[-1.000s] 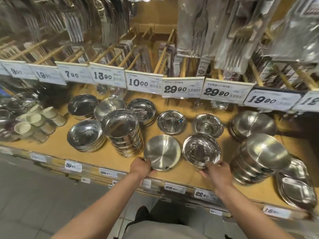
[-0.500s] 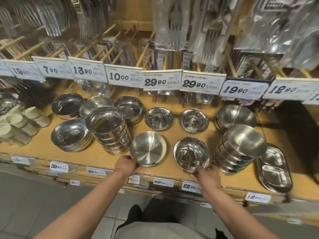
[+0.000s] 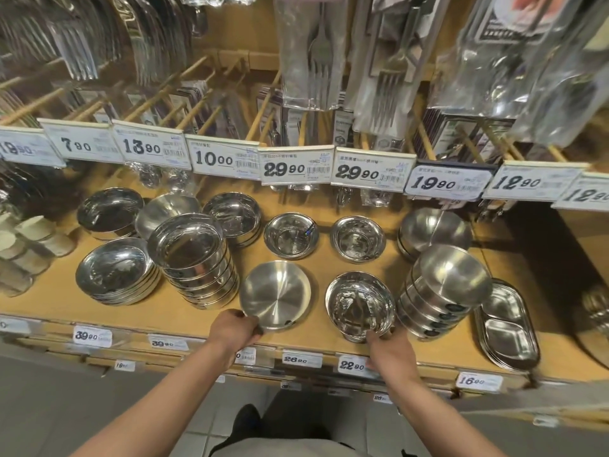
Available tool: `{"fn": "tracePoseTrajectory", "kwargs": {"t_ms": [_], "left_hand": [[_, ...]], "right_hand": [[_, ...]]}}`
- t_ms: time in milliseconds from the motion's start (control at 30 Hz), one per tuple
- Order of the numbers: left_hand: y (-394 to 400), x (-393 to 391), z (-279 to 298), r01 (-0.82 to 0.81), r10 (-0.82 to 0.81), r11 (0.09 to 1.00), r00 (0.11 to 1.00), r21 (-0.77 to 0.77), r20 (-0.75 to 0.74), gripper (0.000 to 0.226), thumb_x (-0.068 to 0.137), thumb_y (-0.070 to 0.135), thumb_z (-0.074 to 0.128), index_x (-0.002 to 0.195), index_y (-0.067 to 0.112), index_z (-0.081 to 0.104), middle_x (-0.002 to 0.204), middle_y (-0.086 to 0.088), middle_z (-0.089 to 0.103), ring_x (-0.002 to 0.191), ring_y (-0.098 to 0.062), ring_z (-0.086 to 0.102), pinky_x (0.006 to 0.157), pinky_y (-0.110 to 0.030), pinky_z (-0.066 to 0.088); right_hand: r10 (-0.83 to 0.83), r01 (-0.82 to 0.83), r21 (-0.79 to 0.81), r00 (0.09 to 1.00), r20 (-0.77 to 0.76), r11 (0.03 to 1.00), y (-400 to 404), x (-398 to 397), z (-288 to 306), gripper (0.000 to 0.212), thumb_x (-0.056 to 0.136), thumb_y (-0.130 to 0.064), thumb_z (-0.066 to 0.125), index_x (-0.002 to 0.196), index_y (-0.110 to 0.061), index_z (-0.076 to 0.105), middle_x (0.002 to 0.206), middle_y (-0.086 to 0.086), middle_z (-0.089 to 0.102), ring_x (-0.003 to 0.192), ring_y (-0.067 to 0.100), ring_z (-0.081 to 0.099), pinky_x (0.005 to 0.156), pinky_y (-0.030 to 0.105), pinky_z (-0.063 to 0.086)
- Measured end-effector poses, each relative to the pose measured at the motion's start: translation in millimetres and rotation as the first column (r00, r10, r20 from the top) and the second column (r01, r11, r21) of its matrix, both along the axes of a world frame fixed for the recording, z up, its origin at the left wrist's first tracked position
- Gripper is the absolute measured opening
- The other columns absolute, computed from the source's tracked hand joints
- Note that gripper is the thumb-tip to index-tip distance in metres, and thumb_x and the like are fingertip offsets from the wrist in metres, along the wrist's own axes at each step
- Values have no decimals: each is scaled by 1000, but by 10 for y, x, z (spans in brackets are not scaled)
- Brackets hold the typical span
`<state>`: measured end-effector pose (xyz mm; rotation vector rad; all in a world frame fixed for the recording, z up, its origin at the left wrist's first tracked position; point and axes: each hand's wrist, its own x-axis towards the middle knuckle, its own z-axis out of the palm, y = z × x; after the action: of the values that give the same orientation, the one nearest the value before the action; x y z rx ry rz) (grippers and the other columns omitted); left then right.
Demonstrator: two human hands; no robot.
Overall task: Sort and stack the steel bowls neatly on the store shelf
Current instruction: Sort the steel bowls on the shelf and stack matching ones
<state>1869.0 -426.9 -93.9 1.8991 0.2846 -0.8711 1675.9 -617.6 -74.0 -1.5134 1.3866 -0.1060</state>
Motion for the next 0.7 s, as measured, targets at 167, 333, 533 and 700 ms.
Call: {"fn": "tracePoseTrajectory", "kwargs": {"t_ms": [167, 333, 533, 700], "left_hand": [[-73, -145, 299, 156, -268, 940, 888, 303, 375, 14, 87, 20, 67, 89, 16, 54, 89, -5, 65, 73, -17, 61, 57, -23, 47], [-452, -218, 674, 291, -355, 935, 777, 204, 520, 22, 92, 30, 66, 110, 20, 59, 103, 1, 62, 79, -9, 58, 58, -11, 43], [-896, -99, 832, 378, -358, 926, 850, 26, 387, 13, 94, 26, 60, 103, 18, 65, 95, 4, 70, 94, -20, 66, 89, -40, 54], [-1322, 94, 752, 435, -410, 900, 848, 0, 337, 17, 98, 22, 57, 99, 8, 67, 100, -9, 72, 93, -25, 69, 87, -37, 56]], "right_hand": [[59, -62, -218, 998, -18, 974, 91, -25, 170, 46, 97, -21, 62, 138, -4, 50, 126, 12, 64, 112, 30, 60, 98, 40, 49], [58, -43, -251, 997, 53, 967, 84, 66, 364, 40, 98, -23, 61, 133, -7, 53, 108, 2, 64, 96, 21, 59, 82, 33, 44], [4, 32, -184, 982, 191, 982, -77, 206, 547, 21, 99, -24, 57, 119, -22, 57, 93, -6, 67, 73, 5, 64, 64, 24, 45], [-21, 65, -166, 967, 254, 984, -159, 266, 642, 21, 98, -26, 58, 119, -29, 55, 82, -10, 66, 63, -5, 63, 55, 12, 41]]}}
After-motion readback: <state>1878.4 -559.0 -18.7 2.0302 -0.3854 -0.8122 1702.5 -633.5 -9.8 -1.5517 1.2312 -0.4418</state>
